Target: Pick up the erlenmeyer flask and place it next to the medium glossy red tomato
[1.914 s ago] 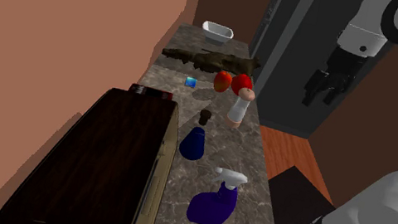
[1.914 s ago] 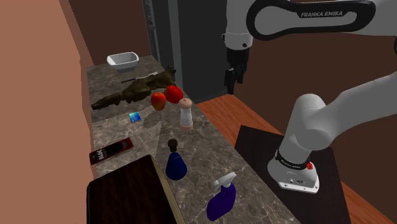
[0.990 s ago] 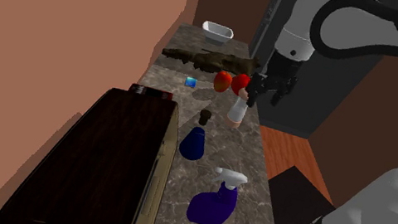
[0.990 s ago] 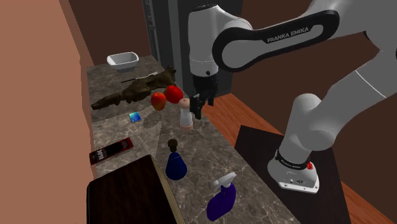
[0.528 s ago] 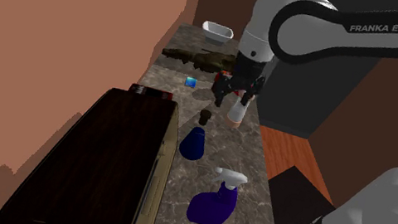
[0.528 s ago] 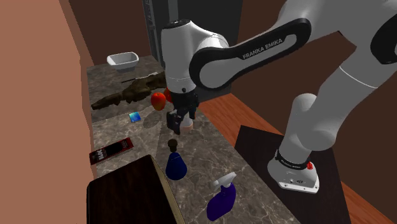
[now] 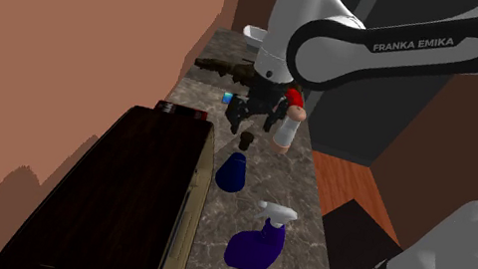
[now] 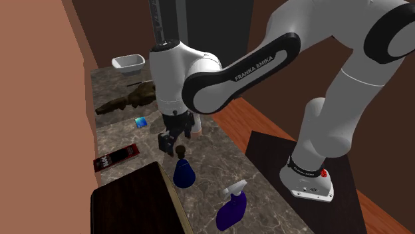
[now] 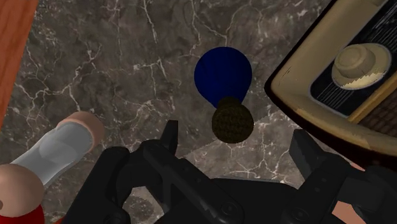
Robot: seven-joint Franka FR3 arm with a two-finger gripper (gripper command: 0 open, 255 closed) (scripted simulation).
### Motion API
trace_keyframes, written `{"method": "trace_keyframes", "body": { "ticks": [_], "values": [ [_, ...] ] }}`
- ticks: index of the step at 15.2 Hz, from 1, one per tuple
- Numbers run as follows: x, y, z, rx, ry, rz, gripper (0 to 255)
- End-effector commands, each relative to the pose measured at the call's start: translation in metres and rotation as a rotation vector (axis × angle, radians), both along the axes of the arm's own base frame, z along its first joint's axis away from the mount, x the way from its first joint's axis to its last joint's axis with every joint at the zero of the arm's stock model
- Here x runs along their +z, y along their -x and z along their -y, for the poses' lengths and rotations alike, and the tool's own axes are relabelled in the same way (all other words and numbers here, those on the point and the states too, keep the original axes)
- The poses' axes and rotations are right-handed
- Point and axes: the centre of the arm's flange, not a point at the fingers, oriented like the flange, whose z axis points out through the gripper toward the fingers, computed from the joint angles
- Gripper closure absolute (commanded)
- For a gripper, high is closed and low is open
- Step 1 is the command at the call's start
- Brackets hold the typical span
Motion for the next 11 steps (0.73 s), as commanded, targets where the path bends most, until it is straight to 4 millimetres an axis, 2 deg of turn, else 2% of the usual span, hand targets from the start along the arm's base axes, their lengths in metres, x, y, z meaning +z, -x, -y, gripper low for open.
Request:
{"method": "trace_keyframes", "body": {
  "ticks": [1,4,11],
  "values": [
    [-0.011,0.000,0.000,0.000,0.000,0.001,0],
    [-0.024,0.000,0.000,0.000,0.000,0.001,0],
    [-0.024,0.000,0.000,0.000,0.000,0.000,0]
  ]
}}
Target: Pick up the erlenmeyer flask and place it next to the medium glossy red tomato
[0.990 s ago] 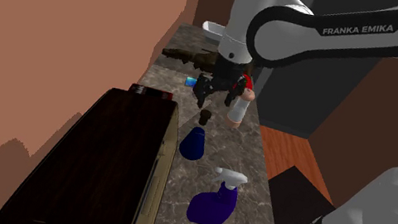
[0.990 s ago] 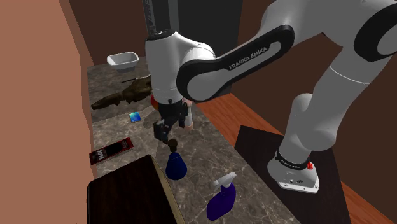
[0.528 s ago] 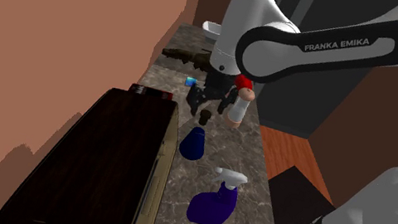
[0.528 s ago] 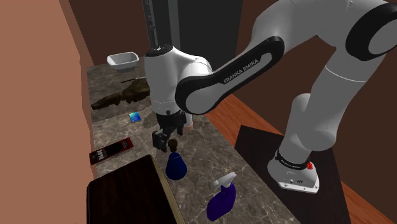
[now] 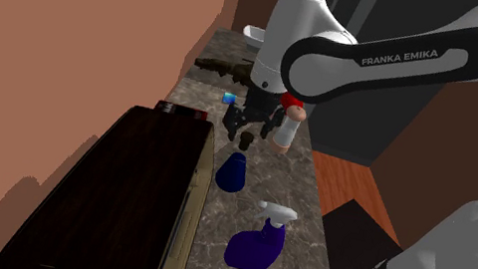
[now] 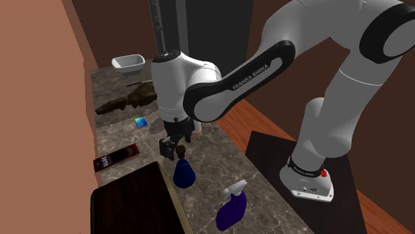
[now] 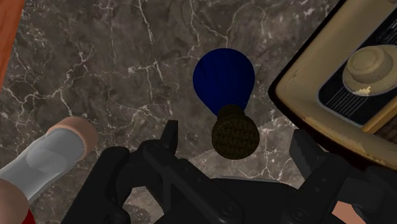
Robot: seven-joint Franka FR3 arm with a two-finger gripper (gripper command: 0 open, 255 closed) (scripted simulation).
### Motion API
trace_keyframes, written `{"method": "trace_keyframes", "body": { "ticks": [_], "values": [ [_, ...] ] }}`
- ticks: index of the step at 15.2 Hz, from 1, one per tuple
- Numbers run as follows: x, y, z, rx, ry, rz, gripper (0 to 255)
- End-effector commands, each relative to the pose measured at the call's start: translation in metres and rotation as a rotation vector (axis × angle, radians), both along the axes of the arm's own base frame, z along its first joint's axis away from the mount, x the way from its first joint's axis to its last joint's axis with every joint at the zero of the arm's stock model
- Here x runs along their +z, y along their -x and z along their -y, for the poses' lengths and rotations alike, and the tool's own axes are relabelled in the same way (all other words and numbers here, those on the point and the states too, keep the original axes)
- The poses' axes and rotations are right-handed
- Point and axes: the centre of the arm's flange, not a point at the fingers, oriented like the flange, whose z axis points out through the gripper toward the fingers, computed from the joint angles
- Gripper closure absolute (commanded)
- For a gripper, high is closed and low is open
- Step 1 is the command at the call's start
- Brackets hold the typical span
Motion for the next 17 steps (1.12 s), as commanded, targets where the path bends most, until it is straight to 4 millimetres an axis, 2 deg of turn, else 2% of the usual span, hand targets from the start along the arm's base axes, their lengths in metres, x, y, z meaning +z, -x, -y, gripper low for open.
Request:
{"method": "trace_keyframes", "body": {
  "ticks": [1,10,17],
  "values": [
    [0.000,0.000,0.000,0.000,0.000,0.000,255],
    [0.000,0.000,0.000,0.000,0.000,0.000,255],
    [0.037,0.000,0.000,0.000,0.000,0.000,255]
  ]
}}
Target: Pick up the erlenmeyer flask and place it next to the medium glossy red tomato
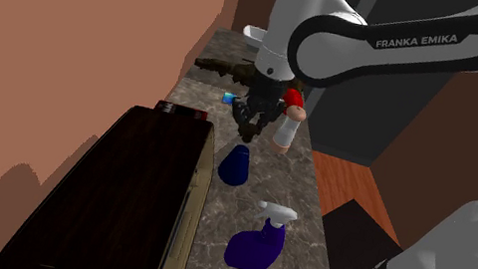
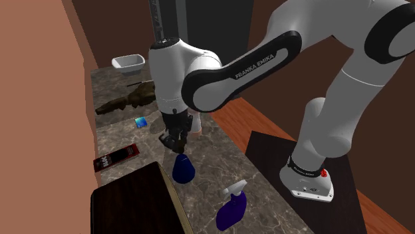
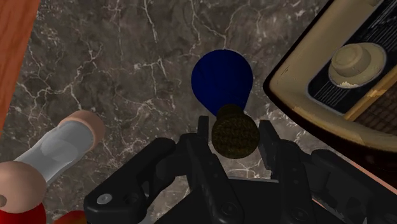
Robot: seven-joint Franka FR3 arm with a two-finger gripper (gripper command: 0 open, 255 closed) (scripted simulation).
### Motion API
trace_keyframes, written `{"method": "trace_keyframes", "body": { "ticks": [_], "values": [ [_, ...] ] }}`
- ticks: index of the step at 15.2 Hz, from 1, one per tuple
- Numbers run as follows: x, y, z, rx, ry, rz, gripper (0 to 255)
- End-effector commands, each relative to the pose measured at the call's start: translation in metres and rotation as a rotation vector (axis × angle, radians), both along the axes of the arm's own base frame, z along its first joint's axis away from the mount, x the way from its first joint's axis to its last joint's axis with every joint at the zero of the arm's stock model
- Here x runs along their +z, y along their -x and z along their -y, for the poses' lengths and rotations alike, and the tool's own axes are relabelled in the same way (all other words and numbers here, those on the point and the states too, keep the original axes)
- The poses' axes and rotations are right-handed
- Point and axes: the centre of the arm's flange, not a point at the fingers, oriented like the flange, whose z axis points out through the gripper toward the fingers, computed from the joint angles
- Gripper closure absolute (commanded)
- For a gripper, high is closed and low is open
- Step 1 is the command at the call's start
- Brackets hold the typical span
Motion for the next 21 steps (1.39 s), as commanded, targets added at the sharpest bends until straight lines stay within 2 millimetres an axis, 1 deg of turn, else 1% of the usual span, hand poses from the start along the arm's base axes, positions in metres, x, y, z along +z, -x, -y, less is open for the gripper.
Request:
{"method": "trace_keyframes", "body": {
  "ticks": [1,21],
  "values": [
    [0.012,0.000,0.001,0.000,0.000,0.000,255],
    [0.118,0.000,0.001,0.000,0.000,0.000,255]
  ]
}}
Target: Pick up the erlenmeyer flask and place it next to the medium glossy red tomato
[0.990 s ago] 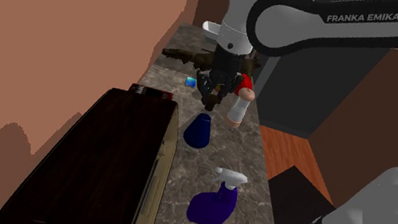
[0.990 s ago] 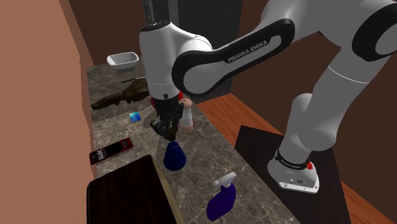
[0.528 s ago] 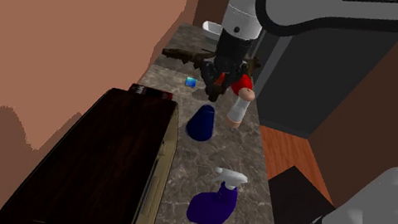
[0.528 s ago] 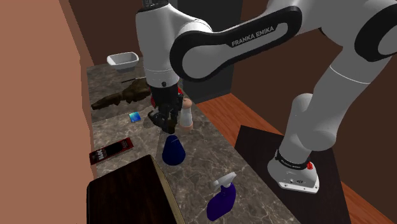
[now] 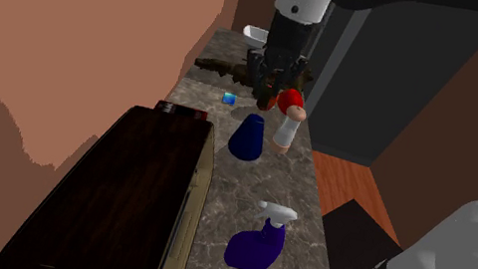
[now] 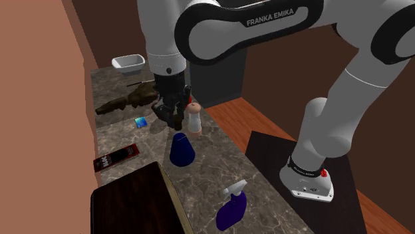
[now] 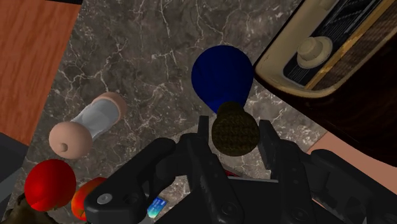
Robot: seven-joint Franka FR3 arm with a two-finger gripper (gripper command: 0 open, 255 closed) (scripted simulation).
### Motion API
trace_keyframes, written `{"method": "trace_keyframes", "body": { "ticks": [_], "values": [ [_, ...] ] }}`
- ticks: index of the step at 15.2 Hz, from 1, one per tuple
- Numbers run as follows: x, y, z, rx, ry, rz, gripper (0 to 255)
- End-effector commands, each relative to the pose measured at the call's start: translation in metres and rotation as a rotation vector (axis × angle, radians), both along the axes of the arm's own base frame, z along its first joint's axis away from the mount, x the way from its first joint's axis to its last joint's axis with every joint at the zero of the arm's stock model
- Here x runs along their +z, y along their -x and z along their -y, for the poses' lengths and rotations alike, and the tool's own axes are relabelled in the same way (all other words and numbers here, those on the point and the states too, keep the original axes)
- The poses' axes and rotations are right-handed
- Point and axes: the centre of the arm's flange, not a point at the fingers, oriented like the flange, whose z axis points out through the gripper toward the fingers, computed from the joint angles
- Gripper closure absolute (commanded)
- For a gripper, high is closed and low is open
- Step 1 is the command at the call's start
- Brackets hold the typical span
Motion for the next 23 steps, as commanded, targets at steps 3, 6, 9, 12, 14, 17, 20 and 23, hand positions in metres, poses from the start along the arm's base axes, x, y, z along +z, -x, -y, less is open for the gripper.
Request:
{"method": "trace_keyframes", "body": {
  "ticks": [3,6,9,12,14,17,20,23],
  "values": [
    [0.021,0.000,0.000,0.000,0.000,0.000,255],
    [0.037,0.000,0.000,0.000,0.000,0.000,255],
    [0.053,0.000,0.000,0.000,0.000,0.000,255],
    [0.069,0.000,0.000,0.000,0.000,0.000,255],
    [0.079,0.000,0.000,0.000,0.000,0.000,255],
    [0.095,0.000,0.000,0.000,0.000,0.000,255],
    [0.111,0.000,0.000,0.000,0.000,0.000,255],
    [0.115,-0.009,0.009,0.000,0.000,0.000,255]
  ]
}}
